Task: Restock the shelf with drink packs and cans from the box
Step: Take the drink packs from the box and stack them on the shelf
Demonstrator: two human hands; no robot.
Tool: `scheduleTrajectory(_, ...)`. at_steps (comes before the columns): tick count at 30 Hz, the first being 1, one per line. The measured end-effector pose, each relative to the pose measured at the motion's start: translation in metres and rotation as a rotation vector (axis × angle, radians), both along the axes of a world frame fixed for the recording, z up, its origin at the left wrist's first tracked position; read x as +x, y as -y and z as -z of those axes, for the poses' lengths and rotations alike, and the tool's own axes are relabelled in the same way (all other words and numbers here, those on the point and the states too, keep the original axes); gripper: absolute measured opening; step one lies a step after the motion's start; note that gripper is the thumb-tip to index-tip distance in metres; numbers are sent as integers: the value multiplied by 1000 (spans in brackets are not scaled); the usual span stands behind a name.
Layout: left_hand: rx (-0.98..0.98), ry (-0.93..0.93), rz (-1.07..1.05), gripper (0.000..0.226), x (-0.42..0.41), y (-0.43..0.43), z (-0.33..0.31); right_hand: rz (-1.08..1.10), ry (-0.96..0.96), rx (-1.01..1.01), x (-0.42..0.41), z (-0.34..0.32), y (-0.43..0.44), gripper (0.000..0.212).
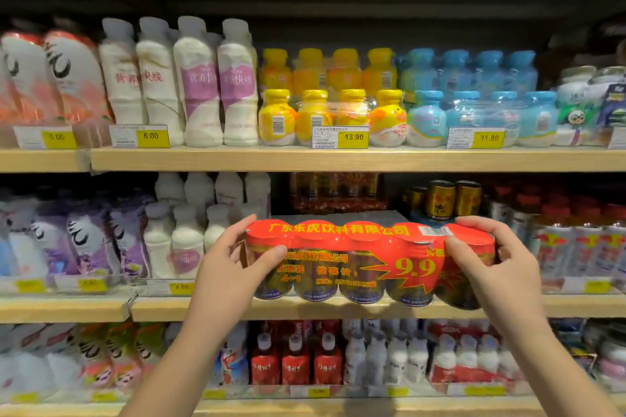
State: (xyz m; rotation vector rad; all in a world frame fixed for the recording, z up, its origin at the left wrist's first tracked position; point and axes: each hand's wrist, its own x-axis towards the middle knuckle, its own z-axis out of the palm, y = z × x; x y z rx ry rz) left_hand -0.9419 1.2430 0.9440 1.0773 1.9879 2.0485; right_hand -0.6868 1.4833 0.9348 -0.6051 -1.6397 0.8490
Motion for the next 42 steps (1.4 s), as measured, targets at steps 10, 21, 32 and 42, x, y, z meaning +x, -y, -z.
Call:
scheduleTrajectory(10, -53, 2, -41, 82, -53, -62, 4, -2, 48, 7, -41, -18, -40, 49)
scheduleTrajectory(21, -295, -151, -307, 38, -63, -121, -24, 8, 278, 73, -79, -22, -121, 44)
scheduleTrajectory(32, -419, -225, -350, 53, -90, -185, -30, -95, 333, 84, -126, -27, -184, 46)
scheduleTrajectory(42, -463, -216, -377, 47, -116, -208, -17, -174, 393, 82, -157, -22, -207, 51)
